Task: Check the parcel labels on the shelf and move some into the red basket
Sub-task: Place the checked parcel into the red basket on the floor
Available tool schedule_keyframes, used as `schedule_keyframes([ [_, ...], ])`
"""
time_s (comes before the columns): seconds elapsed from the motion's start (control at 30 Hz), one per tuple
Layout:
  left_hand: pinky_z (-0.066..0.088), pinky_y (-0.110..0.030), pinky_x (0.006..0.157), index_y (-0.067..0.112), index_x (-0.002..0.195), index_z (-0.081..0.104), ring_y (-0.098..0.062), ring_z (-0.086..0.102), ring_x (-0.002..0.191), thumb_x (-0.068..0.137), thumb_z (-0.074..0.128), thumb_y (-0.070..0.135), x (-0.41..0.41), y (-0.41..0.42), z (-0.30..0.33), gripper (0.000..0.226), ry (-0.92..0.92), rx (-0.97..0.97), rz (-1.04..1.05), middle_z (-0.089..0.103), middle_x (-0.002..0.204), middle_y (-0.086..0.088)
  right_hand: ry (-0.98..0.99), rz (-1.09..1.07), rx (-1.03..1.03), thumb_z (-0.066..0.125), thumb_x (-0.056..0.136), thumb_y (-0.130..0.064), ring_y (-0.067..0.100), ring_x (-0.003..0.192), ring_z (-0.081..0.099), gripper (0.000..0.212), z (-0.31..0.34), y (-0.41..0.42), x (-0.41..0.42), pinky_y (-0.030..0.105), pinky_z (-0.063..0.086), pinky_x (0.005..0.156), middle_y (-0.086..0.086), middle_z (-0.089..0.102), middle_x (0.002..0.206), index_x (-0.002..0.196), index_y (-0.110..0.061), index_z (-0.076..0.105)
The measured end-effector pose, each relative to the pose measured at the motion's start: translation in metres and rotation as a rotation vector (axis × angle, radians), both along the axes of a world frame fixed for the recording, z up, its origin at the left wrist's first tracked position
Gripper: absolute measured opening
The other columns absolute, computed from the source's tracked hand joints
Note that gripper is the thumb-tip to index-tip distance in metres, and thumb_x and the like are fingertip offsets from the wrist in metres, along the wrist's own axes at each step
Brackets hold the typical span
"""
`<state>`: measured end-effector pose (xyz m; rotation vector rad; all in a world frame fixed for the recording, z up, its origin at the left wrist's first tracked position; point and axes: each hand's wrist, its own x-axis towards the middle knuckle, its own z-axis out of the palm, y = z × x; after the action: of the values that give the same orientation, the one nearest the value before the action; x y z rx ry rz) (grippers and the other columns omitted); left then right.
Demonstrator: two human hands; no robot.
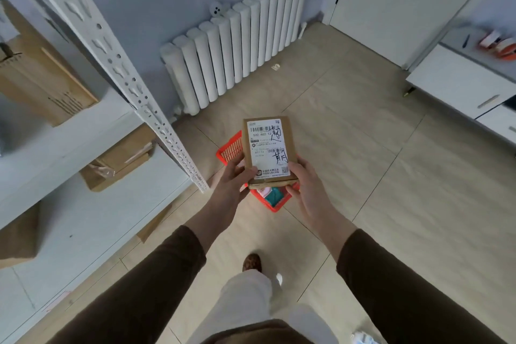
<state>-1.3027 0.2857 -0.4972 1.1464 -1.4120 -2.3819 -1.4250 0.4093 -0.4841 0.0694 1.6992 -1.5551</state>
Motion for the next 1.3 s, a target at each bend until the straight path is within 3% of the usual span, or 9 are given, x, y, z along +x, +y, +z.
schedule_keyframes([
  [0.13,0.056,-0.023,0.081,0.038,0.141,0.05,-0.014,0.069,0.116,0.097,0.07,0.019,-0.055,-0.011,-0.017,0.051,-0.045,0.046,-0.019,0.07,0.135,0.001,0.035,0.058,0.012,0.055,0.105,-0.025,0.009,0.096,0.07,0.018,-0.009,-0.006,-0.06,0.028,0.055,0.086,0.0,0.074,0.116,0.122,-0.027,0.059],
  [0.33,0.057,-0.036,0.096,0.038,0.133,0.052,-0.021,0.067,0.12,0.096,0.072,0.017,-0.127,-0.014,-0.055,0.046,-0.109,0.131,0.111,0.071,0.134,0.001,0.064,0.235,0.093,0.054,0.104,-0.033,0.013,0.099,0.072,0.024,-0.052,-0.025,-0.149,0.033,0.056,0.091,0.0,0.075,0.114,0.126,-0.028,0.061],
  [0.5,0.043,-0.048,0.117,0.04,0.119,0.059,-0.026,0.061,0.129,0.095,0.073,0.017,-0.19,0.001,-0.108,0.036,-0.181,0.195,0.216,0.07,0.134,0.0,0.041,0.385,0.165,0.052,0.105,-0.034,0.012,0.096,0.071,0.029,-0.107,-0.03,-0.224,0.03,0.057,0.083,-0.003,0.075,0.108,0.131,-0.024,0.06],
  [0.63,0.037,-0.052,0.121,0.038,0.15,0.048,-0.028,0.053,0.139,0.097,0.071,0.023,-0.232,0.016,-0.162,0.059,-0.264,0.255,0.286,0.065,0.141,0.001,0.065,0.5,0.229,0.049,0.107,-0.033,0.014,0.096,0.073,0.03,-0.16,-0.029,-0.27,0.029,0.058,0.078,-0.003,0.075,0.111,0.133,-0.024,0.061],
  [0.73,0.054,-0.035,0.097,0.036,0.148,0.049,-0.02,0.062,0.125,0.101,0.066,0.023,-0.255,0.03,-0.21,0.051,-0.292,0.29,0.346,0.065,0.137,0.001,0.093,0.559,0.261,0.048,0.107,-0.028,0.02,0.102,0.074,0.032,-0.209,-0.029,-0.29,0.032,0.059,0.079,0.0,0.075,0.117,0.136,-0.023,0.06],
  [0.83,0.057,-0.019,0.068,0.033,0.149,0.049,-0.008,0.069,0.097,0.104,0.061,0.02,-0.273,0.041,-0.26,0.048,-0.308,0.304,0.389,0.071,0.12,0.004,0.109,0.526,0.314,0.05,0.106,-0.019,0.013,0.095,0.071,0.03,-0.26,-0.028,-0.3,0.021,0.055,0.069,0.001,0.071,0.117,0.135,-0.018,0.056],
  [1.0,0.055,-0.041,0.106,0.031,0.159,0.039,-0.022,0.067,0.118,0.105,0.058,0.027,-0.286,0.044,-0.362,0.057,-0.38,0.289,0.36,0.068,0.128,0.0,0.099,0.528,0.406,0.05,0.105,-0.014,0.012,0.093,0.066,0.03,-0.355,-0.03,-0.31,0.018,0.05,0.066,0.004,0.067,0.12,0.135,-0.015,0.055],
  [1.13,0.052,-0.046,0.11,0.034,0.16,0.037,-0.025,0.064,0.122,0.107,0.055,0.03,-0.287,0.039,-0.441,0.056,-0.419,0.276,0.33,0.068,0.129,0.0,0.127,0.6,0.454,0.049,0.106,-0.015,0.022,0.106,0.066,0.03,-0.435,-0.042,-0.314,0.022,0.054,0.073,0.005,0.067,0.127,0.134,-0.016,0.058],
  [1.3,0.056,-0.045,0.106,0.028,0.158,0.04,-0.026,0.069,0.116,0.106,0.057,0.029,-0.291,0.027,-0.53,0.055,-0.432,0.262,0.327,0.07,0.122,0.0,0.165,0.68,0.542,0.048,0.106,-0.022,0.025,0.109,0.069,0.041,-0.528,-0.061,-0.319,0.041,0.063,0.087,0.002,0.066,0.133,0.147,-0.026,0.05],
])
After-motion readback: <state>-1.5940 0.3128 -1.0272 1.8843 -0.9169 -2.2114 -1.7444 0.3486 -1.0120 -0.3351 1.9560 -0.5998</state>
